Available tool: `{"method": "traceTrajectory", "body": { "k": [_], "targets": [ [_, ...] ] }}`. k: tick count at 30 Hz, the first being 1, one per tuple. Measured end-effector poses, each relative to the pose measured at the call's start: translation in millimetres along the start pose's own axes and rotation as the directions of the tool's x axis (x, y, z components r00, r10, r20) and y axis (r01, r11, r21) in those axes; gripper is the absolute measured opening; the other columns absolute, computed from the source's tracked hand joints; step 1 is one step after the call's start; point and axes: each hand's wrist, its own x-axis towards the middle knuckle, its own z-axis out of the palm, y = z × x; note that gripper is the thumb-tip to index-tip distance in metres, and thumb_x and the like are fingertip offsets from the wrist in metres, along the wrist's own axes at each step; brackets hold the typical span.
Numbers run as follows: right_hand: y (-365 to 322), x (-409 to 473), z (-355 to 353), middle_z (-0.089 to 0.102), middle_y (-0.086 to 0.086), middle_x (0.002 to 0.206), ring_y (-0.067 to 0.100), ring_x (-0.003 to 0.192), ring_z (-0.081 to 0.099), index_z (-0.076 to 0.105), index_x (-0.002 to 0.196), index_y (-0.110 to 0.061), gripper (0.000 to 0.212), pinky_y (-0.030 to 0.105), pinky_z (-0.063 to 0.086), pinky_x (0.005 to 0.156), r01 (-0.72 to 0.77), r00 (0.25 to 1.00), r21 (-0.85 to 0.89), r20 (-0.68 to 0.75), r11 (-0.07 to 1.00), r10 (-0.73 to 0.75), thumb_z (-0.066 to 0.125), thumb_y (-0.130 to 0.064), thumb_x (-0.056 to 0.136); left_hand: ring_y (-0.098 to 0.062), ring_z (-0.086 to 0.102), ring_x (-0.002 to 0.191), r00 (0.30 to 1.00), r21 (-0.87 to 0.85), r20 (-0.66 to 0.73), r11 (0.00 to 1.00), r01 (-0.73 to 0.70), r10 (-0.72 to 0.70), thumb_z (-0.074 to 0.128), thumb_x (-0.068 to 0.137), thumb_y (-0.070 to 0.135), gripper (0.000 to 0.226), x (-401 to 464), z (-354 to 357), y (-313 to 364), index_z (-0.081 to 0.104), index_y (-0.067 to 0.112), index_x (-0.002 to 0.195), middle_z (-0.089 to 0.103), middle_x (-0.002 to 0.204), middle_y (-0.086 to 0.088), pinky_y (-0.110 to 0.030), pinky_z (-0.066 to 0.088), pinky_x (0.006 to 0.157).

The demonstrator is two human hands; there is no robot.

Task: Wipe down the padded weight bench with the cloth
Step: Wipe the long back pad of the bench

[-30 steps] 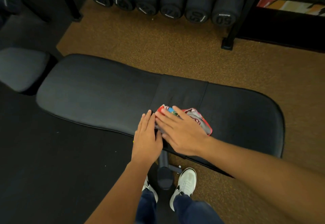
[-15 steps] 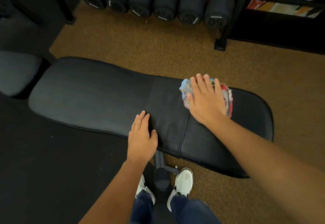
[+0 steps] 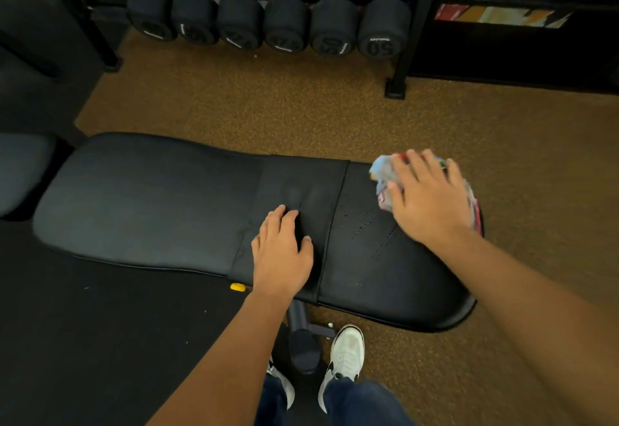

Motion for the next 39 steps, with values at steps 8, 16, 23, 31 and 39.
{"method": "traceTrajectory", "body": {
  "k": [8, 16, 23, 31, 39],
  "targets": [
    [-56.5, 44.4, -7.3, 0.057, 0.013, 0.128, 0.030, 0.118, 0.050, 0.057, 0.124, -0.012, 0.047, 0.045, 0.026, 0.101, -0.209, 0.977, 0.068, 0.042, 0.975, 0.207, 0.027, -0.036, 0.095, -0.017, 0.030, 0.132, 0.998, 0.004, -0.061, 1.000, -0.005, 0.006, 0.051, 0.092, 0.030, 0.037, 9.1, -4.1, -1.8, 0.048, 0.023, 0.129, 0.037, 0.141, 0.004, -0.037, 0.024, 0.106],
    [-71.5, 62.9, -5.5, 0.052, 0.006, 0.121, 0.030, 0.106, 0.054, 0.049, 0.117, -0.018, 0.034, 0.040, 0.036, 0.088, 0.087, 0.995, 0.289, 0.031, 0.953, -0.100, 0.040, -0.043, 0.096, -0.019, 0.042, 0.111, 0.989, 0.030, -0.122, 0.996, -0.085, 0.088, 0.054, 0.091, 0.029, 0.027, 39.2, -11.2, -14.9, 0.057, 0.021, 0.116, 0.047, 0.119, 0.002, -0.033, 0.030, 0.094],
    [-67.9, 69.7, 6.1, 0.067, 0.012, 0.100, 0.032, 0.091, 0.063, 0.067, 0.096, -0.010, 0.051, 0.040, 0.038, 0.082, -0.136, 0.990, 0.038, -0.017, 0.990, 0.137, 0.029, -0.044, 0.098, -0.017, 0.019, 0.142, 0.984, 0.051, -0.024, 0.983, -0.177, 0.178, 0.048, 0.095, 0.035, 0.051, 83.7, -20.2, -30.0, 0.038, 0.021, 0.142, 0.028, 0.153, 0.002, -0.036, 0.019, 0.113],
    [-178.9, 115.5, 9.5, 0.070, 0.009, 0.102, 0.030, 0.092, 0.064, 0.068, 0.099, -0.010, 0.045, 0.038, 0.036, 0.083, -0.132, 0.991, 0.095, -0.008, 0.987, 0.134, 0.029, -0.033, 0.100, -0.013, 0.030, 0.134, 0.956, 0.092, 0.016, 0.952, -0.293, 0.293, 0.045, 0.095, 0.031, 0.041, 131.4, -45.7, -64.0, 0.044, 0.023, 0.135, 0.039, 0.141, 0.007, -0.033, 0.018, 0.109],
    [-235.0, 150.4, 13.4, 0.066, 0.012, 0.114, 0.033, 0.104, 0.062, 0.065, 0.108, -0.013, 0.046, 0.039, 0.040, 0.082, -0.035, 0.988, 0.234, 0.156, 0.972, -0.002, 0.027, -0.038, 0.099, -0.014, 0.036, 0.128, 0.975, 0.050, -0.022, 0.974, -0.219, 0.221, 0.046, 0.092, 0.023, 0.033, 174.2, -67.1, -101.2, 0.052, 0.025, 0.125, 0.046, 0.134, 0.008, -0.032, 0.020, 0.104]
  ]
}}
